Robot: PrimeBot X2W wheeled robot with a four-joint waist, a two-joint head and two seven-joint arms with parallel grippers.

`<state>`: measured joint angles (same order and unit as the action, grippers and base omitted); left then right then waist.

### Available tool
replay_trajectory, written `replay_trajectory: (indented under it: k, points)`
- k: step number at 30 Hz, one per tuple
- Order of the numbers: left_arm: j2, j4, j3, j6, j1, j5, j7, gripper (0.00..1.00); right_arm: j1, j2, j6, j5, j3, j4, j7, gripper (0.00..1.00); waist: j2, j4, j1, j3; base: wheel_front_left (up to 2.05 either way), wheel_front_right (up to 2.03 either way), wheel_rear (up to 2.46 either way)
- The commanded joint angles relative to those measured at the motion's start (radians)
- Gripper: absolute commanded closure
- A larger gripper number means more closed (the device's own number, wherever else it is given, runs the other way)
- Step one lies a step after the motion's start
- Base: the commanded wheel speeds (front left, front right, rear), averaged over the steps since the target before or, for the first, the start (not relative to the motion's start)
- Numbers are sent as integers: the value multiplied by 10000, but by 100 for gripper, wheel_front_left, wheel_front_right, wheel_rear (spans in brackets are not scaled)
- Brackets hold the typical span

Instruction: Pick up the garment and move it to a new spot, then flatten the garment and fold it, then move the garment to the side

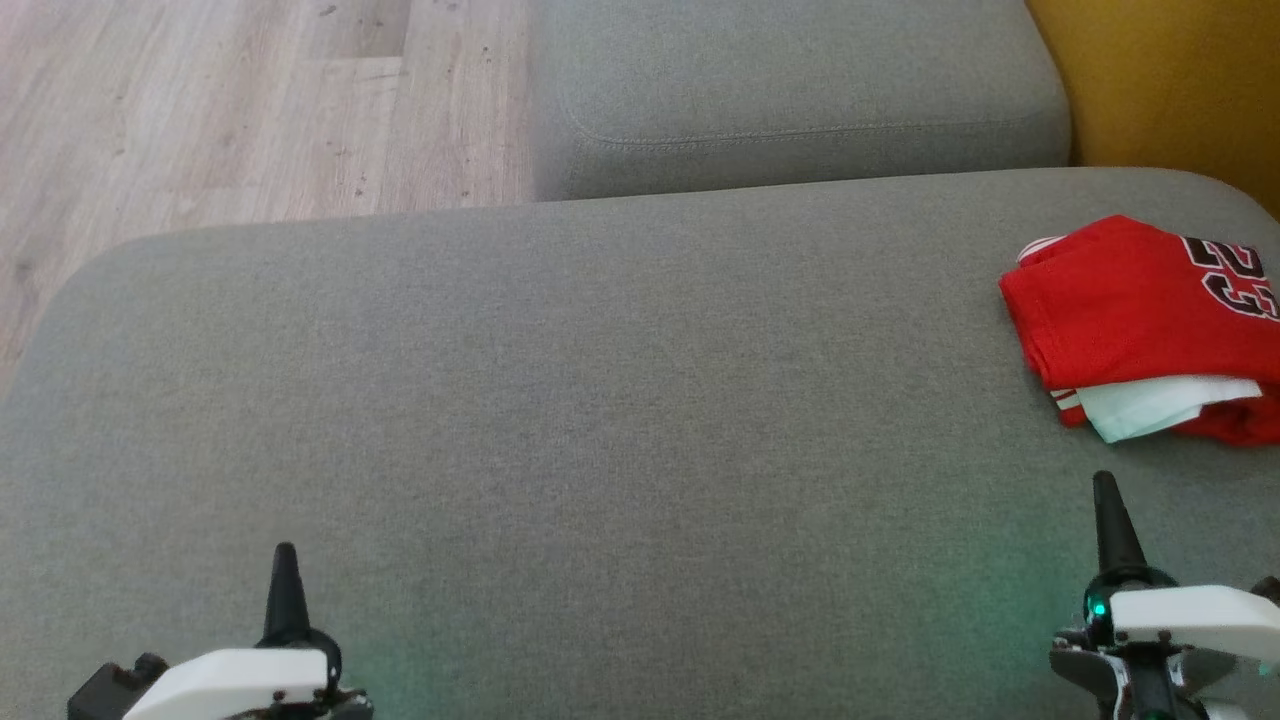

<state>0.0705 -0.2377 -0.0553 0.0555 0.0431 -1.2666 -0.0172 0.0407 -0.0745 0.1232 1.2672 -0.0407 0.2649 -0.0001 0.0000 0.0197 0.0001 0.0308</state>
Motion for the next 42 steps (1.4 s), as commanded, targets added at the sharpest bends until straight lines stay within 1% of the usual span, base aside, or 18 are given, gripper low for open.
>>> replay_trajectory:
  k: [1,14,30,42]
  points:
    - [124,233,434,126,-590,-333,98,100,-599,-19,58,350,59,-309,81,100,0,-12,-1,-20,0,0,0]
    - [113,117,773,378,-948,-1718,450,100,-948,22,65,1660,-170,-271,434,100,0,-86,-1,-149,0,0,0]
    - [88,-56,1289,752,-1478,-3756,981,100,-1466,86,75,3592,-516,-214,961,100,0,-197,-1,-340,0,0,0]
    - [50,-59,1342,752,-1482,-3711,1024,100,-1469,109,75,3565,-549,-212,987,100,0,-197,-1,-340,0,0,0]
